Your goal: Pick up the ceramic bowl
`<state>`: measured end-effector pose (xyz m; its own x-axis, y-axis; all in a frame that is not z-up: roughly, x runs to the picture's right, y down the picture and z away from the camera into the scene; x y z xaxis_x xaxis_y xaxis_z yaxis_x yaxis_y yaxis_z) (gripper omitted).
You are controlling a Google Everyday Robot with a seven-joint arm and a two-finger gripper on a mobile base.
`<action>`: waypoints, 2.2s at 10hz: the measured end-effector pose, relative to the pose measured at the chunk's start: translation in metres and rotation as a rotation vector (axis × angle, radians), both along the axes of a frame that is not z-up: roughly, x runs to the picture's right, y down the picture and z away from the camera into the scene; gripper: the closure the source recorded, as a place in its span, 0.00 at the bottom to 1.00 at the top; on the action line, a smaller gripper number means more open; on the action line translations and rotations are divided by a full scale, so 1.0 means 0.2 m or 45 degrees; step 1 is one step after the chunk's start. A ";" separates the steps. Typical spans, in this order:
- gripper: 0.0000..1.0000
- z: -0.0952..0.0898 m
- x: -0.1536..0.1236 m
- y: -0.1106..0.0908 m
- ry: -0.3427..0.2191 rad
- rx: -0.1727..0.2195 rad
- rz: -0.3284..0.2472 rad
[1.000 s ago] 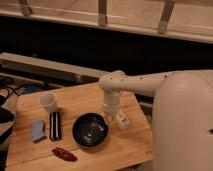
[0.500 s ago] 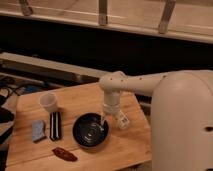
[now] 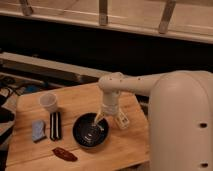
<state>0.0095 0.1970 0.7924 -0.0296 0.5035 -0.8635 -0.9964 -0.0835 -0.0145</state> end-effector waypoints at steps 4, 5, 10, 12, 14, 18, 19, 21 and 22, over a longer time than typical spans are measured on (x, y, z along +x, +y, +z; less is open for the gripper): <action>0.20 0.06 -0.05 0.06 -0.063 -0.090 0.014; 0.20 0.07 -0.05 0.07 -0.064 -0.113 0.010; 0.31 0.06 -0.04 0.06 -0.046 -0.104 0.006; 0.44 0.06 -0.03 0.06 -0.040 -0.090 0.002; 0.36 0.06 -0.03 0.06 -0.032 -0.088 0.007; 0.51 0.06 -0.05 0.06 -0.038 -0.106 0.000; 0.62 0.06 -0.04 0.06 -0.034 -0.109 0.000; 0.82 0.06 -0.04 0.06 -0.032 -0.112 -0.005; 0.91 0.06 -0.05 0.06 -0.034 -0.115 -0.009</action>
